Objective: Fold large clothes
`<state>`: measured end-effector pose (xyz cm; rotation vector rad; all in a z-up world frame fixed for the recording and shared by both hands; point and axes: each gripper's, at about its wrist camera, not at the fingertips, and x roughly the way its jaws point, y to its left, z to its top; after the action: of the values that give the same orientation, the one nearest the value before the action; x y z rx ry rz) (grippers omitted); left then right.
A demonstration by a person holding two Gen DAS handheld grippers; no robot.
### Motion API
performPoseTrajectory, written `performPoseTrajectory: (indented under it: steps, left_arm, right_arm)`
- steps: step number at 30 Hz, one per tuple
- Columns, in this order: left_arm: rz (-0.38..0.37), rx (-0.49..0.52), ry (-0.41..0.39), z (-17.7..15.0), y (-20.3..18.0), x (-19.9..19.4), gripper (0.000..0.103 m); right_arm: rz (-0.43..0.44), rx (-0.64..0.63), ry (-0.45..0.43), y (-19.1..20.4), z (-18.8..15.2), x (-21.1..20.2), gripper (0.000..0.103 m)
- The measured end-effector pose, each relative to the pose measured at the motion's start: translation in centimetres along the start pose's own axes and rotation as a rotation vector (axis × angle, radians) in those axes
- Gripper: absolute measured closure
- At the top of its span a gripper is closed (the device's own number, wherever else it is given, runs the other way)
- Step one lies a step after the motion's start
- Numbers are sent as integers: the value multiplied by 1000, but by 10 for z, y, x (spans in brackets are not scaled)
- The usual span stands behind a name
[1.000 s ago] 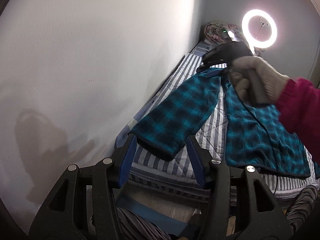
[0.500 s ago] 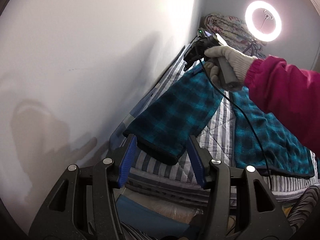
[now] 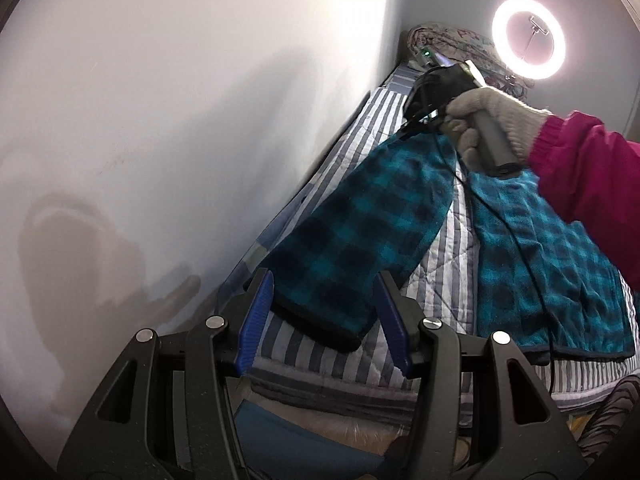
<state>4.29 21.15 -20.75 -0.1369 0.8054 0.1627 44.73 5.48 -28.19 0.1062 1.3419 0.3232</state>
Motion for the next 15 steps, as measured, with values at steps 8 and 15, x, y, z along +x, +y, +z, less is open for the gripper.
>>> performPoseTrajectory:
  steps: [8, 15]
  left_arm:
    - [-16, 19, -12, 7, -11, 2, 49]
    - [-20, 11, 9, 7, -8, 9, 49]
  right_arm:
    - [61, 7, 5, -13, 13, -2, 87]
    - [-45, 28, 75, 8, 18, 56, 71]
